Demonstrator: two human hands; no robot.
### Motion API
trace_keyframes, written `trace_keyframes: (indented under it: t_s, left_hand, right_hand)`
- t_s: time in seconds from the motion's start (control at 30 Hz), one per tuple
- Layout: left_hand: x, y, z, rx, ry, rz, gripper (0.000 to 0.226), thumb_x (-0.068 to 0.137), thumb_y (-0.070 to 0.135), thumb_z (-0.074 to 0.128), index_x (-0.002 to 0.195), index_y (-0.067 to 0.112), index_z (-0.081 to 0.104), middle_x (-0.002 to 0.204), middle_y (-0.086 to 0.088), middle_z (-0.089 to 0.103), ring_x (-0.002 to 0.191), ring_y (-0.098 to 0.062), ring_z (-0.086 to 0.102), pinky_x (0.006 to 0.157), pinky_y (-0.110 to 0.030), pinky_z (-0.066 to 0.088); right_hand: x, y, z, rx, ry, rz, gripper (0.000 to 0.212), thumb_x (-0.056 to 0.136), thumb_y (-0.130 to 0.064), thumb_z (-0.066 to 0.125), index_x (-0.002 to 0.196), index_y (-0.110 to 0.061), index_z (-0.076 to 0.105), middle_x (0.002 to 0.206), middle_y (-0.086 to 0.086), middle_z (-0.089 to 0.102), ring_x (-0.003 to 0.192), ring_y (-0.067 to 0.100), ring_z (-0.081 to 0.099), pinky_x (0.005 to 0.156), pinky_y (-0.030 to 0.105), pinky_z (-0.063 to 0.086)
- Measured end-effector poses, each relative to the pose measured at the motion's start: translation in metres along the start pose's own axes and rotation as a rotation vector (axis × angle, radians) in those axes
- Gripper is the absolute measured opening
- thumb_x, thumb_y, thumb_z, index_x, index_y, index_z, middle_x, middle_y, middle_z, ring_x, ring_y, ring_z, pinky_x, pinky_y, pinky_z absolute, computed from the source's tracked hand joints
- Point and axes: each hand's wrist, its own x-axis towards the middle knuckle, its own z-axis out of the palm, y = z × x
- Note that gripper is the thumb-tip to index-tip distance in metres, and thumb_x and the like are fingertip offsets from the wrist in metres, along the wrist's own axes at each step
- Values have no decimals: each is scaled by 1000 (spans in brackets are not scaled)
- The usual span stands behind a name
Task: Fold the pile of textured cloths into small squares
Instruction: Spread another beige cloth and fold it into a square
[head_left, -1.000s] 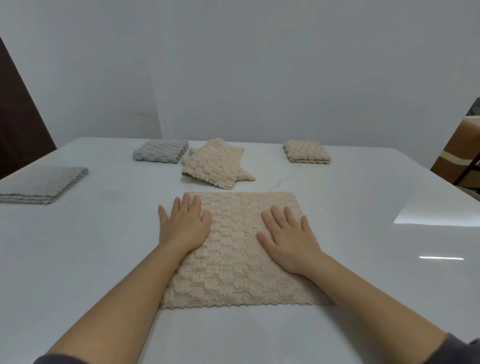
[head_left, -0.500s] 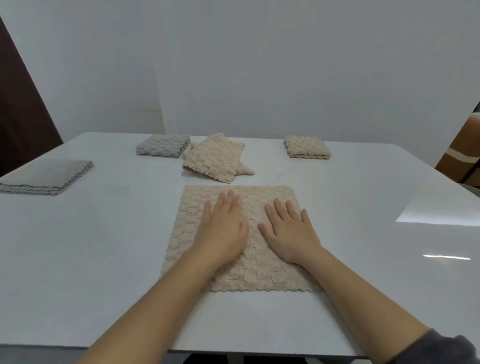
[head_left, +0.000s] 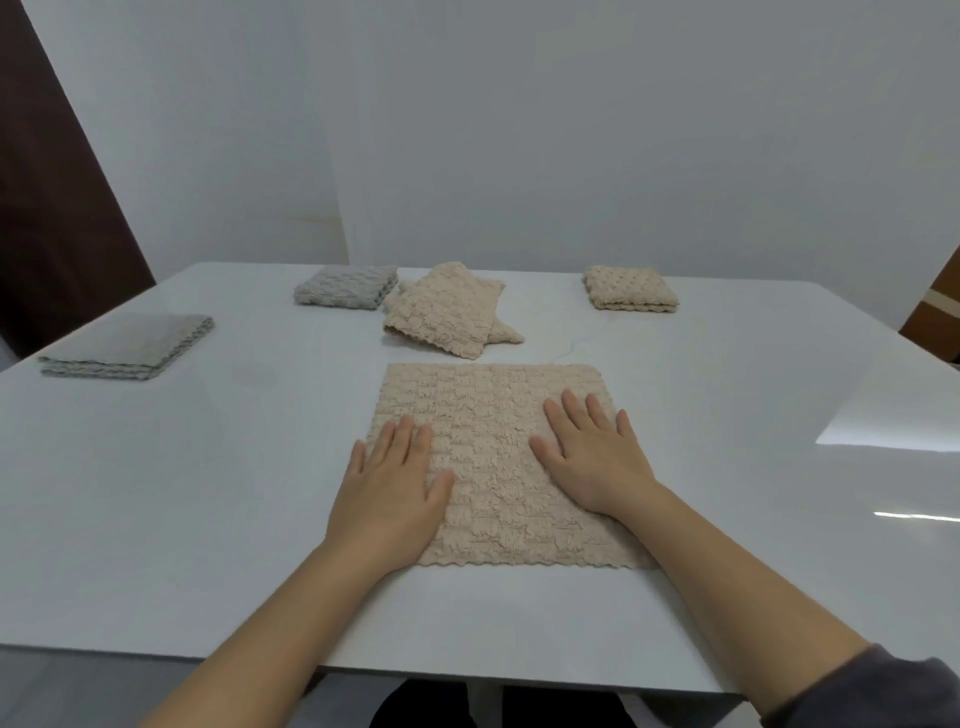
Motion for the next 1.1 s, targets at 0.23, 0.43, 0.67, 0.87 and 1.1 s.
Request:
trace_keyframes:
  t_s: [0.23, 0.43, 0.67, 0.87, 1.1]
  left_hand:
    - [0, 3, 0, 0, 12, -19, 64, 101, 48, 17, 155, 18, -1, 163, -1, -7, 149, -14, -10, 121, -39, -5]
    - [0, 2, -1, 7, 0, -11, 65, 101, 48, 18, 155, 17, 1, 163, -1, -5, 149, -15, -8, 121, -40, -4]
    - [-3, 1, -1, 2, 0, 7, 64, 101, 49, 15, 156, 19, -1, 163, -1, -7, 149, -15, -9, 120, -43, -6]
    - [-14, -15, -6, 8, 41, 119, 62, 100, 50, 18, 155, 21, 14, 163, 1, 6, 150, -17, 1, 119, -45, -6]
    - [-43, -9, -24, -84, 137, 562, 34, 85, 59, 50, 104, 32, 59, 98, 24, 48, 91, 1, 46, 77, -18, 40]
  right_hand:
    - [-17, -37, -10, 36, 41, -113, 60, 103, -42, 14, 156, -20, -3, 163, 0, -12, 149, 22, -17, 118, 53, -11]
    - [-37, -55, 11, -11, -36, -205, 61, 102, -50, 14, 156, -27, -2, 163, -9, -10, 149, 17, -13, 118, 52, -12]
    - [-59, -3, 1, -1, -25, -86, 63, 100, -56, 13, 156, -31, -1, 162, -13, -10, 149, 14, -13, 119, 48, -10]
    - [-79, 30, -8, -54, -30, 1, 60, 102, -51, 11, 156, -27, -1, 163, -6, -9, 150, 21, -12, 116, 58, -12]
    - [-99, -1, -20, 70, 173, -239, 53, 100, -45, 39, 149, -27, 32, 154, -8, 32, 144, 12, 23, 120, 48, 3]
